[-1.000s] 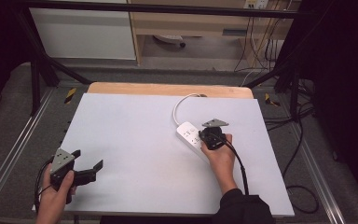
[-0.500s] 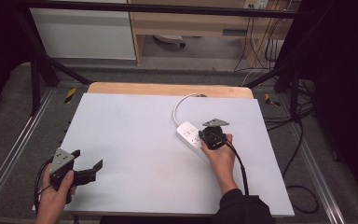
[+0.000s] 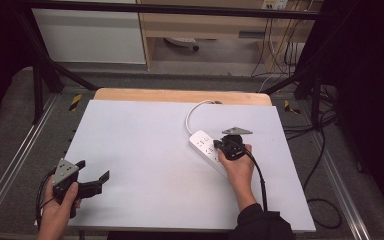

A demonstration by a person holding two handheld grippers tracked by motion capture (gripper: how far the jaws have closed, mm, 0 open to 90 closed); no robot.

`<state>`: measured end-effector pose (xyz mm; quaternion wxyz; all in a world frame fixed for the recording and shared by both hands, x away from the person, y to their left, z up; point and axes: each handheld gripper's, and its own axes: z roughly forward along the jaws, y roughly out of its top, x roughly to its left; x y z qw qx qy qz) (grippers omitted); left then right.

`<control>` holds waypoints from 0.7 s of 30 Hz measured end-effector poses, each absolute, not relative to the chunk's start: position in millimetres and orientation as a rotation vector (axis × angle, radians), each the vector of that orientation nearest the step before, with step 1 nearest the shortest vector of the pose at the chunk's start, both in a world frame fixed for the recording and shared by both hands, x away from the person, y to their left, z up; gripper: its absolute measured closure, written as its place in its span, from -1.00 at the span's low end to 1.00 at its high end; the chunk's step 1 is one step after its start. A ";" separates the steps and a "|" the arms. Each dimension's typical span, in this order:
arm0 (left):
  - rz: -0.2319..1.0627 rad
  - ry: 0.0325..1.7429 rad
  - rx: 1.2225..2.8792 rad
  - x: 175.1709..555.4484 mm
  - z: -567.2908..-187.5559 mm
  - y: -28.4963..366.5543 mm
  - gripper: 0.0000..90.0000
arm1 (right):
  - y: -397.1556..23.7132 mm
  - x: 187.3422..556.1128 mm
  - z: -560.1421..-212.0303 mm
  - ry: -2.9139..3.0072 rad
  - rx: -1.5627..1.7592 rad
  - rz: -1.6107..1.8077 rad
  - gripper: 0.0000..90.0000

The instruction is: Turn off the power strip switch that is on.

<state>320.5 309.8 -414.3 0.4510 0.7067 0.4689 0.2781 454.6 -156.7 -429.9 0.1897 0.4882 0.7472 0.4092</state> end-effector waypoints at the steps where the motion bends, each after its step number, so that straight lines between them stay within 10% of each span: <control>1: 0.681 1.163 1.747 320.5 -414.5 309.5 -0.87 | -157.1 453.6 -428.8 2.099 1.366 1.158 1.00; 21: 0.682 1.164 1.748 320.2 -414.6 309.5 -0.87 | -174.5 445.3 -404.7 2.004 1.272 1.314 -0.17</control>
